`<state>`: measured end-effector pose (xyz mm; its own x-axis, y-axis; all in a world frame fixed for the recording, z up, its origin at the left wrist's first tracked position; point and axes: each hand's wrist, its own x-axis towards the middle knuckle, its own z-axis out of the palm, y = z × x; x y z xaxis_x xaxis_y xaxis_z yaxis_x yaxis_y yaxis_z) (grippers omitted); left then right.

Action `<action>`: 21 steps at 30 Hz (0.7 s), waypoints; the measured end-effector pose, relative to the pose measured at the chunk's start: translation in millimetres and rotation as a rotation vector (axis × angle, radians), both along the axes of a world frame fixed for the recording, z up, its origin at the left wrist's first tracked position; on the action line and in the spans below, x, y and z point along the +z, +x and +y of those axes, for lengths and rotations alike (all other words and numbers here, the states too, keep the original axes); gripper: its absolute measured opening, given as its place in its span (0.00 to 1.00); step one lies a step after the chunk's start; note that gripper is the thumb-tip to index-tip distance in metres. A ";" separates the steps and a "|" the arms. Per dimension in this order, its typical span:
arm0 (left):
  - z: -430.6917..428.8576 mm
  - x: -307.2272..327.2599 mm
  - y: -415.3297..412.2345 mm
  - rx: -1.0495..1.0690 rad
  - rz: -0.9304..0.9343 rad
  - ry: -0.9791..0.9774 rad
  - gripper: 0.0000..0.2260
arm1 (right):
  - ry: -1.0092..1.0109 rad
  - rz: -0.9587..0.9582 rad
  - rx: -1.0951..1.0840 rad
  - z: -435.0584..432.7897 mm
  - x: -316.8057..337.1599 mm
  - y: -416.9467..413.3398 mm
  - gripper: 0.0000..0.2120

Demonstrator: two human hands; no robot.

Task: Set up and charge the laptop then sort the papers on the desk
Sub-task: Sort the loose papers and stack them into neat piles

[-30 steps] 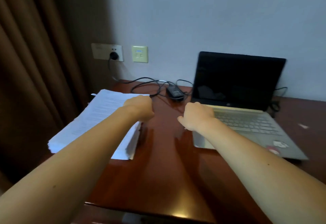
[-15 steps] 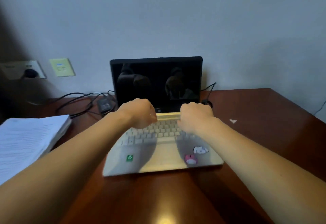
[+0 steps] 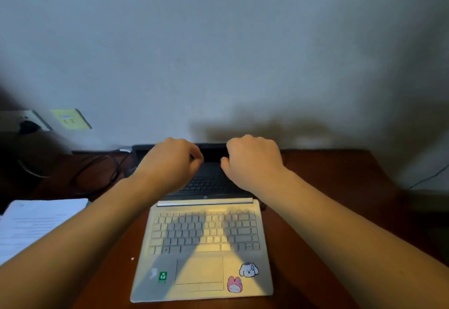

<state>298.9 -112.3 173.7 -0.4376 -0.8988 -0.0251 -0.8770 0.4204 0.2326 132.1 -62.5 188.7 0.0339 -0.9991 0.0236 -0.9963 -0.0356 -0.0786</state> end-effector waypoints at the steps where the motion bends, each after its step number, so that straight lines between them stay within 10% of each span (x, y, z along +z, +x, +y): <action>1: -7.0 13.8 2.6 0.027 -0.010 -0.027 0.10 | -0.003 0.007 -0.002 -6.7 12.8 0.8 0.10; 11: -119.2 9.8 19.2 0.129 -0.125 0.136 0.10 | 0.199 0.100 0.007 -111.0 11.8 8.9 0.05; 21: -199.4 -92.8 -1.3 -0.305 -0.465 0.534 0.25 | 0.612 0.088 0.067 -193.0 -87.6 9.7 0.22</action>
